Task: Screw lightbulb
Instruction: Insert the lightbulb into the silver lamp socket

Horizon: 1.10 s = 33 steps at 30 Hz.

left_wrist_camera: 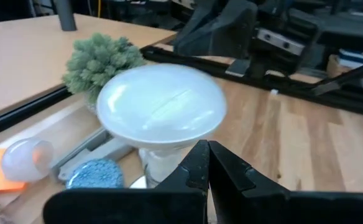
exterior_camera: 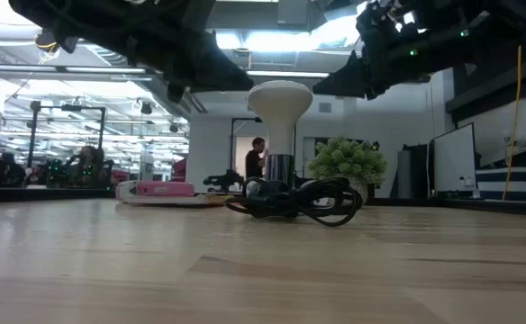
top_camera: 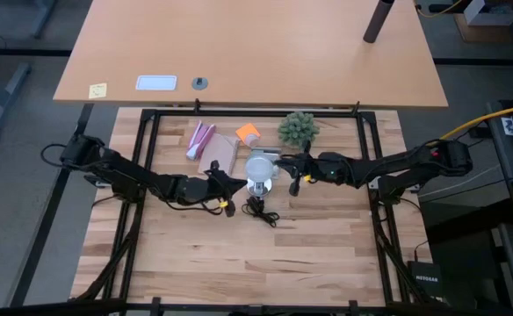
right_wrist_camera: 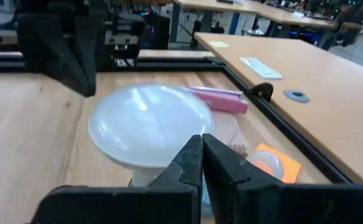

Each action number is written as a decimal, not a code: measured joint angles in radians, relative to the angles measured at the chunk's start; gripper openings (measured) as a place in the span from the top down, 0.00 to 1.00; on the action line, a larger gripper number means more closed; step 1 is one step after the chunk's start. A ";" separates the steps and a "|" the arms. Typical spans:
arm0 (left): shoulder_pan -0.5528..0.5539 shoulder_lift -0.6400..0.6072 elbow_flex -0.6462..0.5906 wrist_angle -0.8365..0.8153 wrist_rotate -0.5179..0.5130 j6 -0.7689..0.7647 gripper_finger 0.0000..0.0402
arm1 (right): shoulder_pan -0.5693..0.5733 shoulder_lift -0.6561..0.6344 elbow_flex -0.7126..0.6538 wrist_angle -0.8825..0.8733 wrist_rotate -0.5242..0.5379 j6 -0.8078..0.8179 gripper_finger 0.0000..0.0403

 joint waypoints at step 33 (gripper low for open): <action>0.125 0.014 0.000 -0.025 -0.013 0.001 1.00 | 0.066 0.069 -0.001 0.067 -0.149 0.175 0.96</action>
